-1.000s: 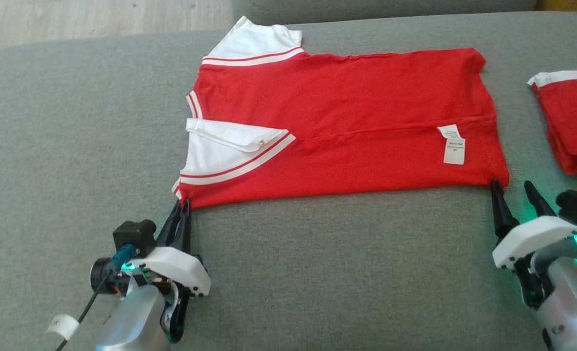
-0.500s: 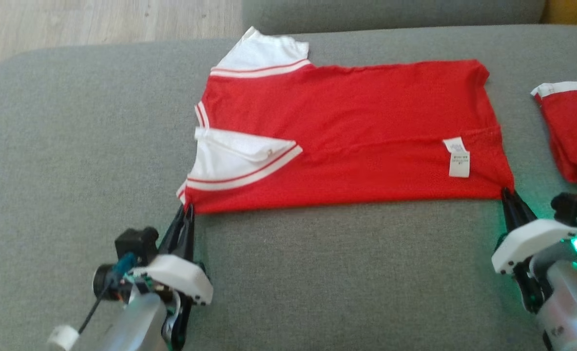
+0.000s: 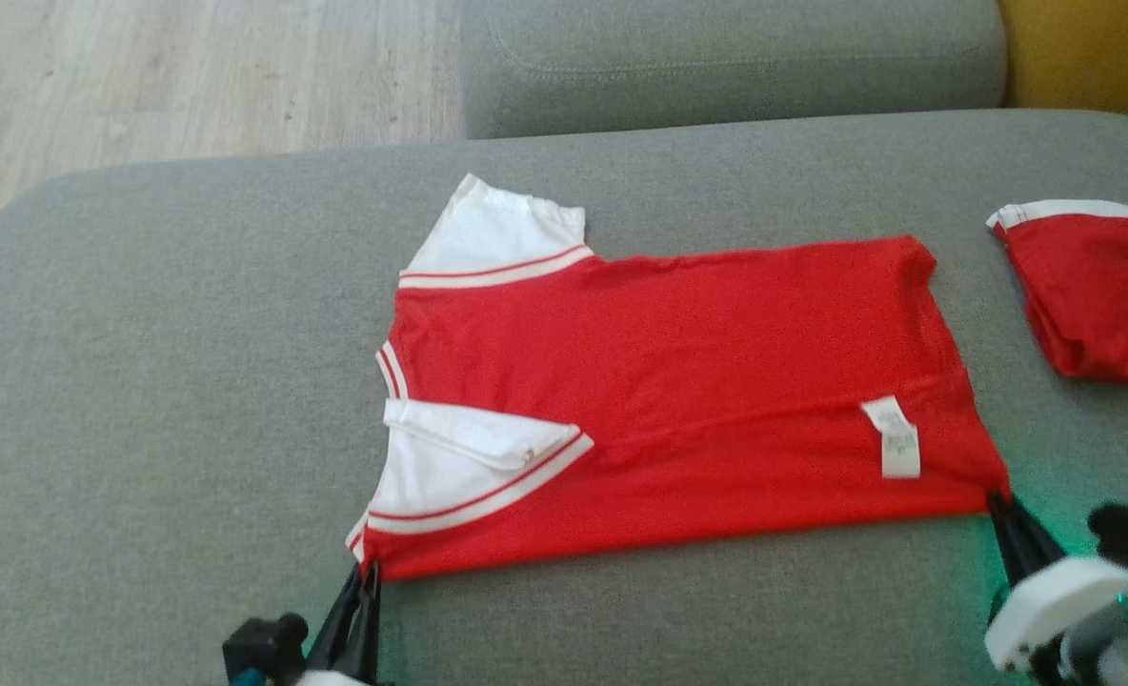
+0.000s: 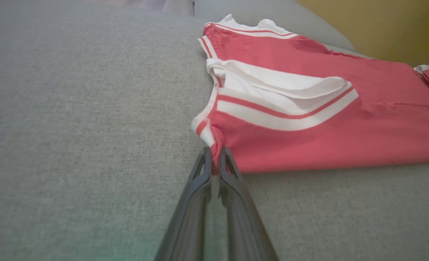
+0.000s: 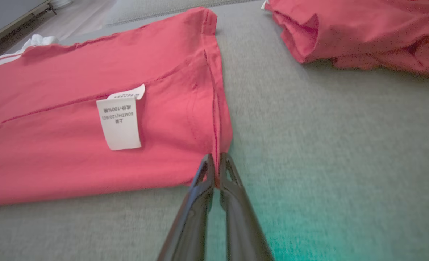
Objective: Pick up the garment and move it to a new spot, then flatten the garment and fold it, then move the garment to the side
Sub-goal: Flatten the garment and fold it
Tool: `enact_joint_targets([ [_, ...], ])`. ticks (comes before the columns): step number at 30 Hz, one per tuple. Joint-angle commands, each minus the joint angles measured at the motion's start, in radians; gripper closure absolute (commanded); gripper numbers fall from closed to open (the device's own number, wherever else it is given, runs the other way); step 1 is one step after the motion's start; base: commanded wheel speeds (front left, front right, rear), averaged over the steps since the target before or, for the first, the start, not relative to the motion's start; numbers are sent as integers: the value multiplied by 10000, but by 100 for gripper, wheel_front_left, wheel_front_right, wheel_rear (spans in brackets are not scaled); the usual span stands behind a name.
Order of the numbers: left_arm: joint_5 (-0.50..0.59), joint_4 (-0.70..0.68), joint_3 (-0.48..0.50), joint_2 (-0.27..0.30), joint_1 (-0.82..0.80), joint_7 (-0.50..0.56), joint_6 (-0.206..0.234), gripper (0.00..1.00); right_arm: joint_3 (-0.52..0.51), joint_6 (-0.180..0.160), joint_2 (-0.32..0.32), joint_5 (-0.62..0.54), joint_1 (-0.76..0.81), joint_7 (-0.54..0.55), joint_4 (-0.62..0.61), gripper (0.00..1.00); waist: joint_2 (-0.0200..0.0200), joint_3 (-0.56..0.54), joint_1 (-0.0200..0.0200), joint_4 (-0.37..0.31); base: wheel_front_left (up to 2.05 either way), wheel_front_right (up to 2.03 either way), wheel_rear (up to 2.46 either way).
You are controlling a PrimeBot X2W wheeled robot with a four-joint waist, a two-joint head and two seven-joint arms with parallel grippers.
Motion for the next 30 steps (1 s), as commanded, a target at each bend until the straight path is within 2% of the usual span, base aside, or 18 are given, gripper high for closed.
enact_joint_targets([
  [1,-53,-401,353,310,-72,-11,142,100,35,35,-369,63,196,16,-312,100,0,-64,1,44,0,0,0],
  [12,-70,-2237,190,724,1010,779,721,100,-1163,35,-303,-297,1839,793,-2096,100,0,-176,1,153,0,0,0],
  [13,-77,-2298,184,742,1037,818,744,100,-1293,35,-263,-371,1921,887,-2248,73,0,-174,1,148,0,0,0],
  [14,-83,-2349,178,754,1052,852,764,100,-1425,35,-215,-446,1999,986,-2397,26,0,-170,1,146,0,0,0],
  [15,-85,-2392,175,763,1057,874,786,78,-1551,35,-162,-525,2073,1091,-2552,0,0,-162,1,141,0,0,0],
  [16,-76,-2422,158,772,1055,904,806,64,-1666,35,-101,-599,2144,1188,-2730,0,0,-151,1,133,0,0,0],
  [17,-75,-2450,132,770,1046,940,809,41,-1771,35,-49,-674,2215,1261,-2923,0,0,-137,1,120,0,0,0],
  [18,-88,-2481,122,756,1028,972,818,5,-1875,35,-9,-755,2275,1301,-3117,0,0,-106,1,99,0,0,0],
  [19,-82,-2514,124,752,992,981,847,0,-1970,35,28,-833,2329,1327,-3306,0,0,-79,1,78,0,0,0],
  [25,-10,-2891,259,887,593,1023,998,0,-2479,35,293,-1109,2583,1447,-4358,0,0,134,1,-34,0,0,0],
  [30,217,-3343,368,1419,-736,1551,756,0,-2681,35,499,-1306,2645,1688,-5159,0,0,550,1,-149,0,0,0],
])
